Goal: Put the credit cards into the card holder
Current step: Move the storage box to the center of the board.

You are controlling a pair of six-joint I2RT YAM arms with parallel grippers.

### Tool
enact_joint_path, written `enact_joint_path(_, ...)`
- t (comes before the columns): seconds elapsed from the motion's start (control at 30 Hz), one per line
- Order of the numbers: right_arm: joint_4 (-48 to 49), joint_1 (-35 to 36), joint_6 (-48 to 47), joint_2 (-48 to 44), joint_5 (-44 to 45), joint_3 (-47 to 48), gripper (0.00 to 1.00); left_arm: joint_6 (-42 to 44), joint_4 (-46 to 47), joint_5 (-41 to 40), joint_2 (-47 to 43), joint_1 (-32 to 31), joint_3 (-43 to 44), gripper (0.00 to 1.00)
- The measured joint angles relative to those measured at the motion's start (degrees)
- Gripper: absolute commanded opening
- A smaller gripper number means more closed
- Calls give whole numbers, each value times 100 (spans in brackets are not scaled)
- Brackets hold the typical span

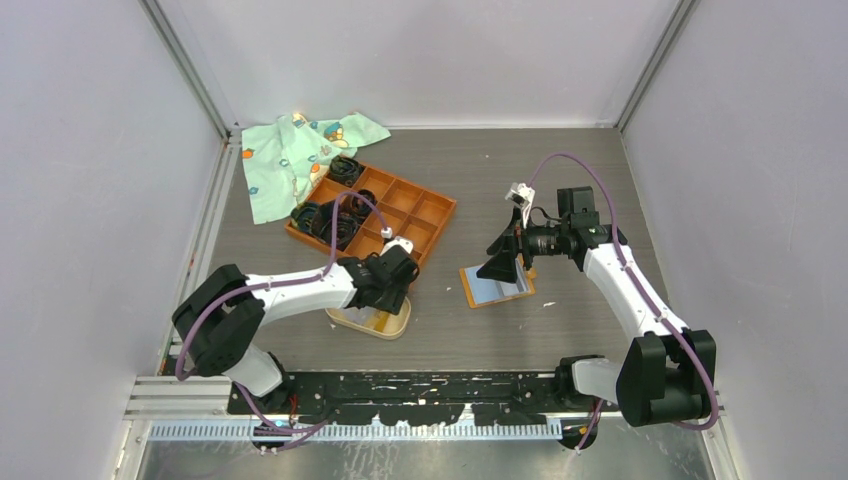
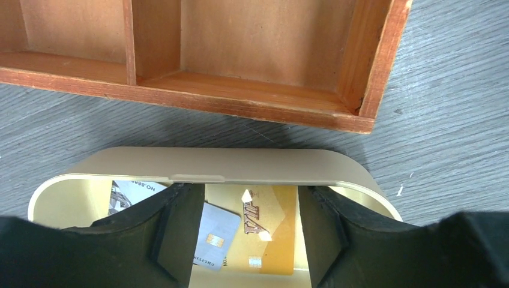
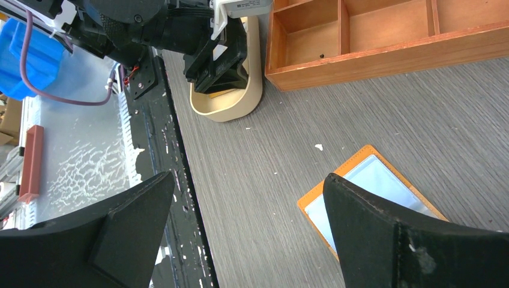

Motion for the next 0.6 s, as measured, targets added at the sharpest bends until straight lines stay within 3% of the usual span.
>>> enact_joint_path(0.27, -2, 2, 0, 4, 0, 0, 100, 92, -144, -289, -15, 0, 9, 58)
enact_joint_path(0.6, -4, 2, 0, 4, -2, 0, 99, 291, -616, -667, -57, 0, 9, 42)
